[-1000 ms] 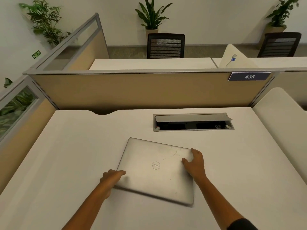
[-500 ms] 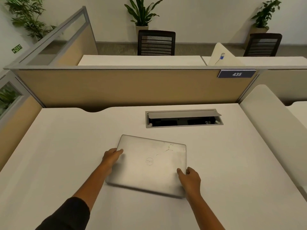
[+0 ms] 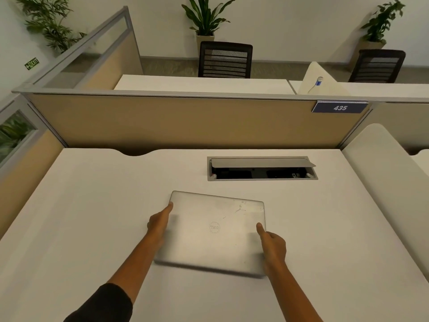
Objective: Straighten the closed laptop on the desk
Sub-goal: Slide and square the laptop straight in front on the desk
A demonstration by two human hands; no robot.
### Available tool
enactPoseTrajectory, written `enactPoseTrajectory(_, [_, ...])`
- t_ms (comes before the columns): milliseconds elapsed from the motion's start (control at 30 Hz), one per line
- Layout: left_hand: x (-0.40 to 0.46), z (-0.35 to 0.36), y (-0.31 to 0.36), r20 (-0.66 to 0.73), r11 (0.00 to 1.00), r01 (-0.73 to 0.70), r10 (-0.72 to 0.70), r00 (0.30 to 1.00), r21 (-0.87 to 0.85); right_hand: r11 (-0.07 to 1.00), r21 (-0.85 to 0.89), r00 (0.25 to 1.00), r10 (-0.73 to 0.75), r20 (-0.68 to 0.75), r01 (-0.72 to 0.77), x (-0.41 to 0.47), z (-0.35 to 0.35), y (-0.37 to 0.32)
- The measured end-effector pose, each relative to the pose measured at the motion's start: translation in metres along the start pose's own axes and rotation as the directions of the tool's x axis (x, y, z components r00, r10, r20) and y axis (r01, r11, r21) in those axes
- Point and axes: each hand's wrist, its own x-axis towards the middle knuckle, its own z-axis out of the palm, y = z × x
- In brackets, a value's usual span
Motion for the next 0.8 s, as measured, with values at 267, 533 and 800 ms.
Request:
enactPoseTrajectory(267, [0.000,0.013,-0.012,0.029,0.995,0.033,-0.031,0.999,-0.090,0.997,-0.054,0.998,-0.053,0.019,0.054,0.032,-0.004,-0.023])
enactPoseTrajectory(533, [-0.003,0.025,-0.007,0.049,0.986,0.037,-0.029,0.998,-0.165,0.993,-0.089,0.997,-0.075,0.026,0.077,0.046,-0.006,-0.040])
enactPoseTrajectory(800, [-0.001,0.029,0.001,0.042,0.988,0.035,-0.029,0.999,-0.150,0.992,-0.095,0.996,-0.078,0.040,0.081,0.052,-0.005,-0.041])
